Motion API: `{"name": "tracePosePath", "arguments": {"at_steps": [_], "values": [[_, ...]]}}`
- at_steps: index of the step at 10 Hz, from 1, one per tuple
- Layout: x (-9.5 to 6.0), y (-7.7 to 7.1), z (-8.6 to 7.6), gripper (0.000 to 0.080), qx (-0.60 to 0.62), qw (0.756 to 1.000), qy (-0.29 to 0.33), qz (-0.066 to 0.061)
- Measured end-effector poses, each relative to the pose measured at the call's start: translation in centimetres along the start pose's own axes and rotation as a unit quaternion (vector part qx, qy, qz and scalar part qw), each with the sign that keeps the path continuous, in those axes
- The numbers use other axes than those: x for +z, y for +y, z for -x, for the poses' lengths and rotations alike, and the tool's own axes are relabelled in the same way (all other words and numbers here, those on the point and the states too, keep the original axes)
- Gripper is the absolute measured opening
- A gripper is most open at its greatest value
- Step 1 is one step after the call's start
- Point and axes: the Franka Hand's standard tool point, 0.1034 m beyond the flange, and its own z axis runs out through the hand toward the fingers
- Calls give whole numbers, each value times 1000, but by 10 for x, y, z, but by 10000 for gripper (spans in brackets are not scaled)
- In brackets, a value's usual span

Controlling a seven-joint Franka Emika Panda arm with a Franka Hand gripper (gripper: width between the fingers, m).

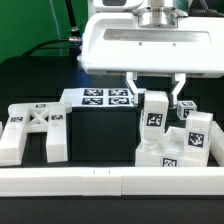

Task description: Assemble chair

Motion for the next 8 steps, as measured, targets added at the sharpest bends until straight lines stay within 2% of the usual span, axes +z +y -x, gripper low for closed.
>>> {"name": "tracePosePath", "arguments": {"at_steps": [6, 8], "values": [[4, -8, 14, 291, -8, 1000, -7, -2], [7, -9, 13, 291, -11, 1000, 6, -1]]}}
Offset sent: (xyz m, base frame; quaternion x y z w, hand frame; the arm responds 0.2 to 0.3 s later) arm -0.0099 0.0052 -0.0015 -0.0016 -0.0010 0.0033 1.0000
